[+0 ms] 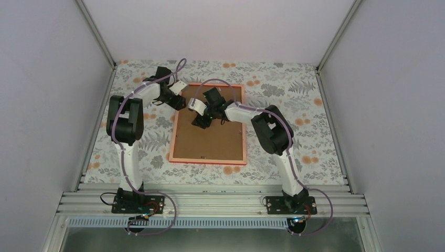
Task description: Put the photo into the frame
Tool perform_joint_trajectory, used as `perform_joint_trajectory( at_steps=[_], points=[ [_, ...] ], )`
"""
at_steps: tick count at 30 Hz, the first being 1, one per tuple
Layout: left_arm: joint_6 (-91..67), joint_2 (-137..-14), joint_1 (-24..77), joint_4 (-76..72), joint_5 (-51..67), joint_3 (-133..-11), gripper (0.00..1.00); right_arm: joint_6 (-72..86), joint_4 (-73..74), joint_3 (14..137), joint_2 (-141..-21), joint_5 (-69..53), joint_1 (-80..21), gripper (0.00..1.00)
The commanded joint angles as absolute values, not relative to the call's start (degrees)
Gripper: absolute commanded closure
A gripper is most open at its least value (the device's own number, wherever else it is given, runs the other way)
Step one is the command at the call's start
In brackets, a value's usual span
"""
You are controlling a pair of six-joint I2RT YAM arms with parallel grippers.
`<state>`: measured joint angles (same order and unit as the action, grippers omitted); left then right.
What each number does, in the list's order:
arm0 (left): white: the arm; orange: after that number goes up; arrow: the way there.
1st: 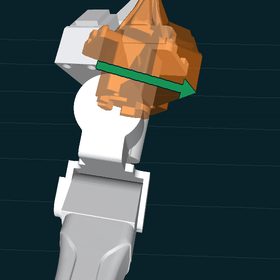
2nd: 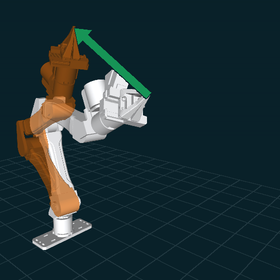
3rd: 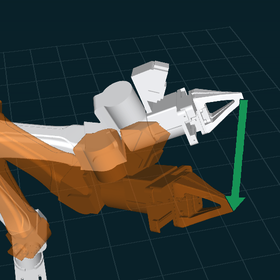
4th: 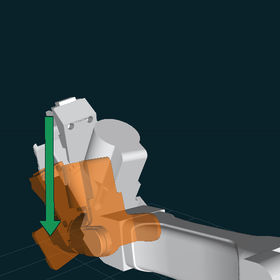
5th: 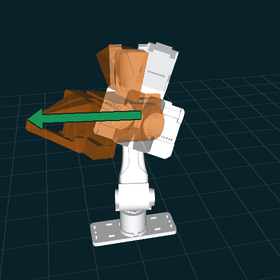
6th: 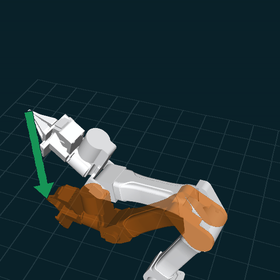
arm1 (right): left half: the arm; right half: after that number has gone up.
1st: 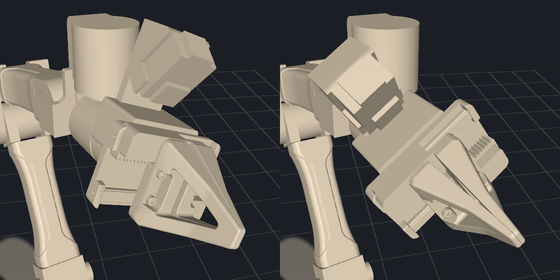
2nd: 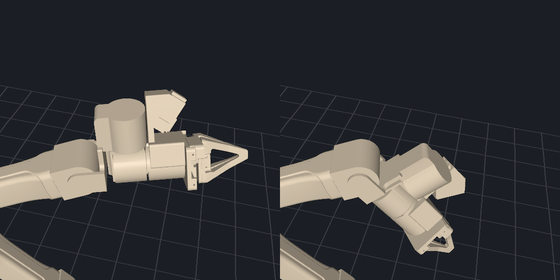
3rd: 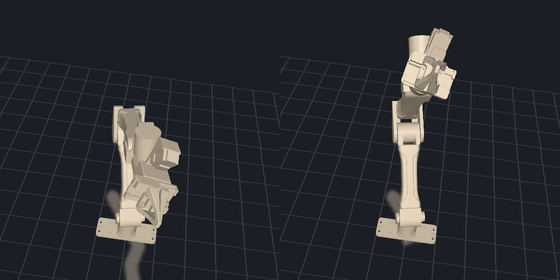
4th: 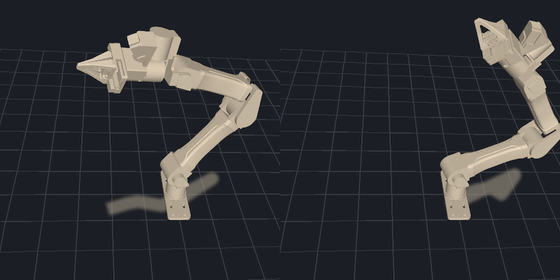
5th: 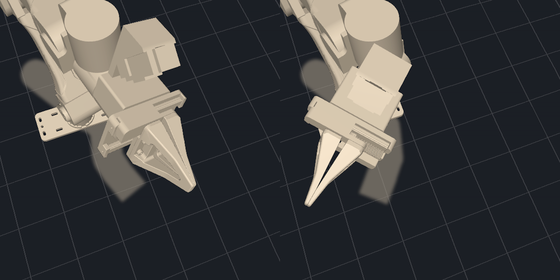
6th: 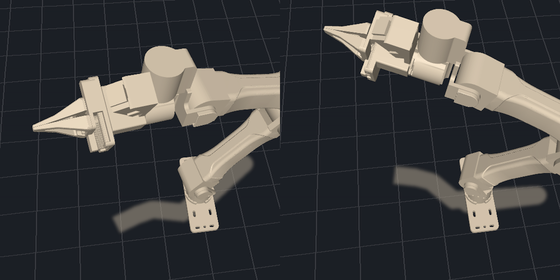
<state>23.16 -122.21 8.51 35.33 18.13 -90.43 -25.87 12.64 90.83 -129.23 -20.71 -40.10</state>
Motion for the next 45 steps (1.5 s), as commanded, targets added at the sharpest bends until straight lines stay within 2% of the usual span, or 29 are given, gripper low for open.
perform_joint_trajectory(
  at_steps=[1, 5, 9, 15, 19, 23, 28, 31, 38, 43, 45],
  points=[
    [24.86, -123.53, 9.43, 34.86, 16.03, -90.0, 0.38, -26.74, 14.34, 86.61, -130.38, -18.81, -40.69, 0.33],
    [25.34, -124.0, 9.3, 34.4, 13.14, -90.01, 0.42, -27.23, 13.82, 84.23, -129.44, -18.34, -40.69, 0.33],
    [26.67, -123.81, 8.68, 34.77, 11.17, -90.02, 0.51, -27.4, 13.59, 82.83, -128.83, -18.26, -40.68, 0.34],
    [27.56, -123.66, 8.69, 34.77, 10.76, -90.04, 0.71, -27.16, 13.04, 80.96, -127.86, -18.91, -40.61, 0.34],
    [28.42, -122.37, 9.15, 35.44, 14.48, -88.73, 0.72, -27.15, 13.3, 80.15, -127.27, -19.74, -40.75, 0.35],
    [29.73, -118.26, 8.72, 36.02, 20.19, -86.17, 0.69, -27.44, 13.34, 77.48, -125.81, -20.84, -41.57, 0.35],
    [31.22, -114.66, 7.15, 34.71, 22.12, -87.04, 0.42, -28.84, 12.88, 71.58, -121.9, -24.1, -42.1, 0.36],
    [33.67, -115.22, 7.28, 34.96, 20.89, -88.27, 0.33, -29.9, 13.49, 69.57, -120.28, -25.71, -42.14, 0.36],
    [42.42, -112.3, 10.37, 34.14, 17.84, -82.65, 0.31, -29.65, 15.04, 70.57, -119.83, -27.0, -42.23, 0.37],
    [44.45, -111.36, 14.1, 30.15, 10.06, -78.69, 0.31, -30.14, 14.94, 70.51, -120.73, -26.9, -42.19, 0.38],
    [44.03, -111.6, 14.43, 29.49, 11.2, -79.38, 0.31, -30.55, 14.88, 69.94, -120.41, -27.0, -42.13, 0.38]
  ],
)
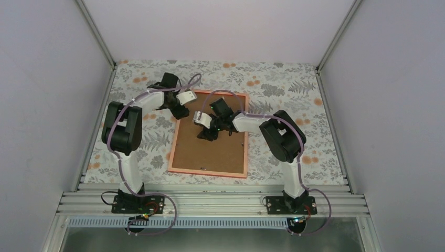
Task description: Put the photo into the frame
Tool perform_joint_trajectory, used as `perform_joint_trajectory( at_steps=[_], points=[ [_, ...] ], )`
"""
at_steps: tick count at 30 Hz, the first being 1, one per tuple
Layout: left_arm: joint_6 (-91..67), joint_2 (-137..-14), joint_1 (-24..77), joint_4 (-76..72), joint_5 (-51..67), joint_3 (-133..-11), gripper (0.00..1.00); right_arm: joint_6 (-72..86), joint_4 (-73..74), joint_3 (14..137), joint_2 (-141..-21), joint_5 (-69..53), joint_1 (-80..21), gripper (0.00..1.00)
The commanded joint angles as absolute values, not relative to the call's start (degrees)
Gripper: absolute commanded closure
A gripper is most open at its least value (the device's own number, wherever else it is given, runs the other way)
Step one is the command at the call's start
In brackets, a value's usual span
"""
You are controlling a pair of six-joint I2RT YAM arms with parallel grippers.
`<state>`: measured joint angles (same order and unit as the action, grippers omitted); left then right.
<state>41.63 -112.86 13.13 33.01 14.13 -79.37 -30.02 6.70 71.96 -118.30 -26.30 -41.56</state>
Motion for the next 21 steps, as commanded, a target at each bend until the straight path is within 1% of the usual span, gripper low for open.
perform_joint_trajectory(
  at_steps=[1, 2, 4, 7, 10, 14, 18, 21],
  points=[
    [43.88, -112.11, 14.59, 29.49, 12.34, -80.59, 0.31, -30.85, 14.69, 69.34, -120.09, -27.25, -42.2, 0.38],
    [44.06, -112.87, 14.97, 29.71, 13.43, -82.1, 0.31, -31.08, 14.49, 68.73, -119.68, -27.62, -42.19, 0.38],
    [45.37, -115.32, 15.8, 30.35, 15.74, -86.52, 0.26, -31.72, 14.6, 67.79, -118.66, -29.14, -42.19, 0.38],
    [48.22, -121.02, 16.16, 33.17, 21.57, -96.88, 0.17, -32.6, 15.39, 67.22, -118.21, -31.17, -42.32, 0.39],
    [49.0, -128.47, 16.16, 37.73, 24.17, -108.65, 0.12, -33.12, 16.68, 67.15, -116.96, -32.82, -42.28, 0.41],
    [49.99, -136.51, 16.78, 43.24, 26.44, -121.37, 0.1, -29.73, 16.79, 66.57, -111.01, -35.44, -41.2, 0.41],
    [50.48, -142.39, 18.46, 45.67, 27.7, -129.87, 0.11, -26.98, 16.22, 65.26, -104.79, -35.31, -38.7, 0.44],
    [50.21, -146.17, 20.25, 47.93, 26.71, -135.89, 0.11, -25.14, 16.9, 64.95, -103.32, -34.38, -35.34, 0.46]
  ],
)
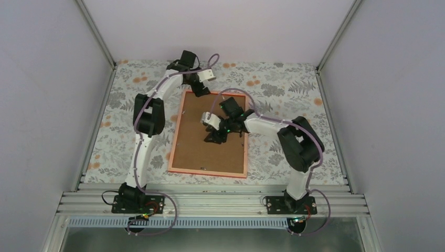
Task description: Put the photo into the frame
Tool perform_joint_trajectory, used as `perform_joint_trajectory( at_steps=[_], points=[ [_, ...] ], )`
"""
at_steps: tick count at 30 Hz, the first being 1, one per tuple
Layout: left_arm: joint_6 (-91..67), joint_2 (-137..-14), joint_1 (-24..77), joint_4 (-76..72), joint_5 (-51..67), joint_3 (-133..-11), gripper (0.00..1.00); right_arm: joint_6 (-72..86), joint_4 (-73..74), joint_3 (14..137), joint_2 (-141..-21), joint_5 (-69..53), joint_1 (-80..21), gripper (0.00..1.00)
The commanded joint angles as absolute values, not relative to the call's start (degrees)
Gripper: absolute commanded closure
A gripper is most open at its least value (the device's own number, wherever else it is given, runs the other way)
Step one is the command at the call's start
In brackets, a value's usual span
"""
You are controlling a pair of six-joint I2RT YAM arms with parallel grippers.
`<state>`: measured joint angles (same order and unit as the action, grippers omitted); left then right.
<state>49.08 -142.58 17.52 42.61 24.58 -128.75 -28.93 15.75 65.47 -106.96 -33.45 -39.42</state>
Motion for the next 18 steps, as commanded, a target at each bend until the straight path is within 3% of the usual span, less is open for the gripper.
perform_joint_trajectory(
  at_steps=[1, 10, 18],
  points=[
    [49.66, -147.09, 20.82, 48.17, 26.46, -137.18, 0.11, -23.14, 16.88, 65.18, -103.42, -34.75, -33.64, 0.48],
    [48.11, -149.37, 22.37, 45.62, 27.06, -138.2, 0.11, -6.98, 13.06, 69.59, -107.54, -42.42, -18.54, 0.59],
    [50.14, -149.81, 24.01, 44.73, 27.06, -136.68, 0.11, 0.74, 10.45, 74.19, -114.27, -41.37, -15.85, 0.81]
  ],
)
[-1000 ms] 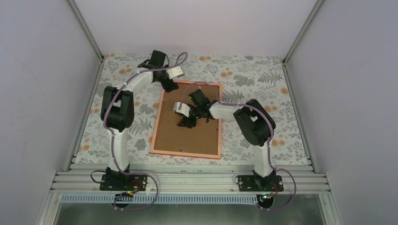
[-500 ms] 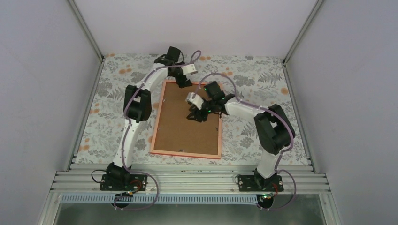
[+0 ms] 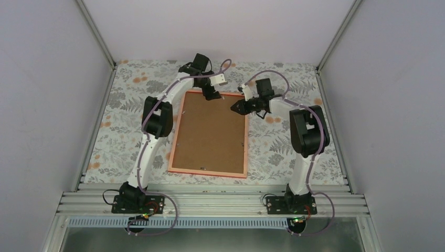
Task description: Put the photo into the frame
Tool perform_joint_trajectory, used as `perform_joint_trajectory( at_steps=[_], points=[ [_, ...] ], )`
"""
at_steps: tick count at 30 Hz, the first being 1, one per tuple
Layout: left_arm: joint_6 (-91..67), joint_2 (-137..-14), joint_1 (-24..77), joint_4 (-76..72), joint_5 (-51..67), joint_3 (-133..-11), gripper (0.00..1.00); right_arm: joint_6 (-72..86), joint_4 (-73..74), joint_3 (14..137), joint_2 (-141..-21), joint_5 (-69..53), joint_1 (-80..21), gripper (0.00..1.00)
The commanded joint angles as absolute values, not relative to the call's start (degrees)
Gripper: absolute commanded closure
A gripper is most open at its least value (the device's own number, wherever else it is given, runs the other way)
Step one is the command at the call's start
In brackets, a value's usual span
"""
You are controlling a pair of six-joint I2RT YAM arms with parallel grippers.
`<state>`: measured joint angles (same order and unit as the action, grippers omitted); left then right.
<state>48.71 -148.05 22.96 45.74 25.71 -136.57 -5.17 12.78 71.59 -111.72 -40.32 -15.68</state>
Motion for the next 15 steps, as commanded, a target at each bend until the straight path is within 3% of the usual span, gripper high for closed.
perform_joint_trajectory(
  at_steps=[1, 6, 15],
  points=[
    [50.22, -150.07, 24.28, 44.47, 26.63, -136.74, 0.11, 1.37, 10.25, 74.52, -114.84, -40.54, -15.86, 0.84],
    [51.15, -151.32, 25.56, 43.01, 24.91, -137.09, 0.11, 3.88, 8.64, 74.59, -118.29, -35.87, -15.79, 0.96],
    [52.65, -154.0, 26.64, 41.66, 20.18, -137.86, 0.16, 4.96, 9.68, 70.12, -120.69, -34.18, -15.36, 0.96]
  ],
)
